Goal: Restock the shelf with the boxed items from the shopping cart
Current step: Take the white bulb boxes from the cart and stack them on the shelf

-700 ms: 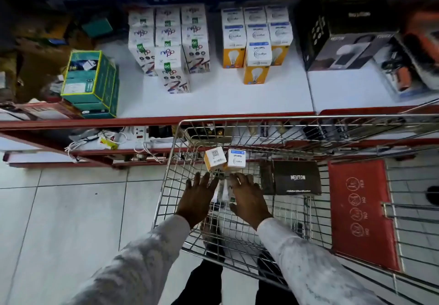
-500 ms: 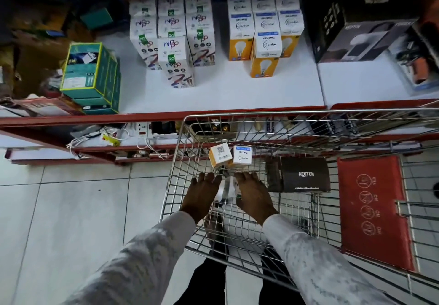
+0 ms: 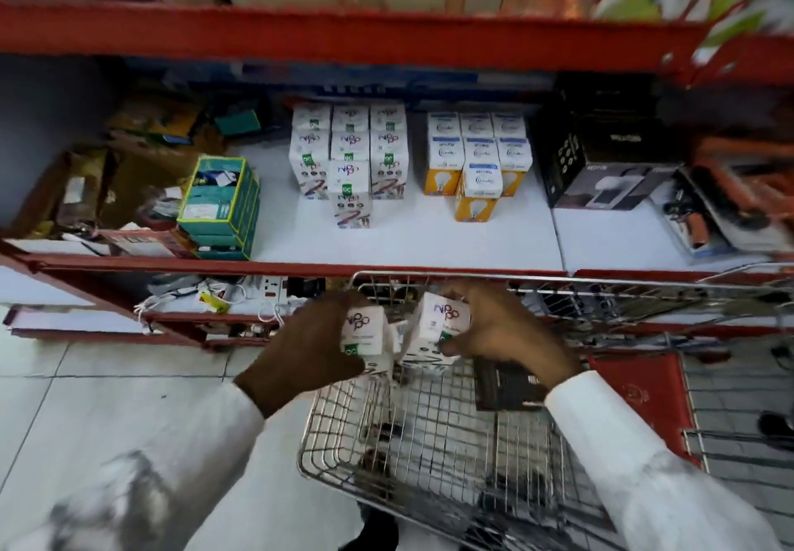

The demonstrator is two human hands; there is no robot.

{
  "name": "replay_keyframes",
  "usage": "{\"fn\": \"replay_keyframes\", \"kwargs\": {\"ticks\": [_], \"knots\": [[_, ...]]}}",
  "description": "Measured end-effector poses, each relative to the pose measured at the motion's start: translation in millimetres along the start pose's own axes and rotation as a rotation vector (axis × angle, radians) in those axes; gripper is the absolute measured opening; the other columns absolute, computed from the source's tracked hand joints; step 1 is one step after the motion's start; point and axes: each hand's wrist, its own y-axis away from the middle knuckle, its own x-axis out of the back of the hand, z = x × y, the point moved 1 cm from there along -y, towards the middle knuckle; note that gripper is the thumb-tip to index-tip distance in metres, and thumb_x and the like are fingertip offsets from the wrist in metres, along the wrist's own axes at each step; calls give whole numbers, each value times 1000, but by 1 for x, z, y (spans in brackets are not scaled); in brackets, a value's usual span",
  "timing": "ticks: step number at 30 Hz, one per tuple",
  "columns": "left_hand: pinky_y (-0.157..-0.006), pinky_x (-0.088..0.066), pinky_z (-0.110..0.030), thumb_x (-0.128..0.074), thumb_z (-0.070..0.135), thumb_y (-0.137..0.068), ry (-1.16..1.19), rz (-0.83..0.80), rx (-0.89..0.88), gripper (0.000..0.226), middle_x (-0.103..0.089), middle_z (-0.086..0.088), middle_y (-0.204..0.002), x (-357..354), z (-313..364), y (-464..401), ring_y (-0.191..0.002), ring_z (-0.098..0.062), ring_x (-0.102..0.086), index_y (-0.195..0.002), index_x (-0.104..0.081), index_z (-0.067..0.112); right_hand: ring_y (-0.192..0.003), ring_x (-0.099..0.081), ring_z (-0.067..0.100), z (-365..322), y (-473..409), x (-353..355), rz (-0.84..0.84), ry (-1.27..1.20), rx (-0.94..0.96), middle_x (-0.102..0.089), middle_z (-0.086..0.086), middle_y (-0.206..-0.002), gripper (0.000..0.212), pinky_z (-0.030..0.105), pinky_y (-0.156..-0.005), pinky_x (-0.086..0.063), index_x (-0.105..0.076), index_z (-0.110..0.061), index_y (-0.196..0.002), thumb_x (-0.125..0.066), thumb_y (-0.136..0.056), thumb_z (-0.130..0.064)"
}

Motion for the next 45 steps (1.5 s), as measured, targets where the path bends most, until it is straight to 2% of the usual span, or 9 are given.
{"fn": "replay_keyframes", "kwargs": {"ticks": [4, 9, 13, 25, 29, 32, 35, 38, 45], "knots": [[-80, -48, -21, -86, 28, -60, -57, 97, -23, 75, -63, 3, -119, 56, 5, -6, -103, -15, -58, -129, -54, 27, -112, -59, 15, -42, -11, 43, 67, 47, 67, -63, -1, -127, 82, 27, -94, -49, -58, -21, -131, -90, -56, -25], [-82, -57, -40, -87, 27, -58, -98, 259, 25, 76, -60, -7, -117, 101, -8, -32, -102, -28, -63, -127, -55, 22, -119, -51, 21, -80, -44, 68, 184, 144, 107, -52, 3, -131, 85, 25, -93, -42, -55, -19, -133, -90, -57, -28], [-83, -57, -45, -86, 22, -61, -199, 337, 86, 78, -48, -13, -125, 112, -24, -62, -101, -38, -64, -131, -52, 16, -118, -49, 29, -92, -84, 69, 274, 237, 90, -50, 9, -127, 90, 36, -96, -47, -54, -18, -135, -90, -54, -32], [-84, -58, -50, -84, 17, -62, -236, 352, 179, 73, -42, -18, -120, 107, -59, -151, -90, -45, -63, -128, -53, 13, -120, -45, 37, -89, -173, 57, 331, 344, 32, -50, 11, -130, 86, 43, -92, -50, -55, -17, -135, -90, -58, -31], [-81, -59, -51, -84, 20, -61, -240, 353, 164, 73, -43, -17, -117, 104, -64, -165, -84, -44, -64, -127, -54, 14, -118, -47, 35, -90, -185, 55, 334, 367, 65, -52, 11, -127, 82, 36, -83, -48, -57, -18, -134, -88, -60, -33], [-82, -59, -51, -84, 21, -62, -219, 356, 158, 74, -43, -17, -118, 103, -66, -170, -84, -44, -64, -129, -54, 16, -120, -47, 32, -91, -192, 54, 328, 382, 96, -53, 9, -127, 83, 30, -76, -38, -56, -19, -135, -88, -59, -35], [-83, -59, -51, -84, 19, -62, -191, 358, 153, 75, -42, -17, -119, 104, -67, -172, -85, -44, -64, -131, -55, 18, -121, -47, 31, -92, -196, 52, 316, 367, 109, -53, 8, -128, 85, 33, -85, -47, -57, -20, -134, -88, -57, -37], [-86, -58, -47, -80, 12, -63, -143, 375, 137, 76, -42, -17, -120, 103, -69, -173, -85, -43, -65, -135, -53, 18, -120, -46, 30, -92, -198, 49, 303, 338, 128, -52, 6, -128, 86, 36, -95, -46, -58, -19, -133, -89, -55, -35], [-89, -58, -46, -72, 1, -73, -57, 434, 92, 63, -43, -15, -125, 96, -73, -168, -95, -42, -65, -132, -55, 13, -120, -50, 29, -83, -194, 47, 366, 354, 153, -54, 5, -133, 80, 37, -96, -48, -55, -19, -136, -85, -63, -29]]}}
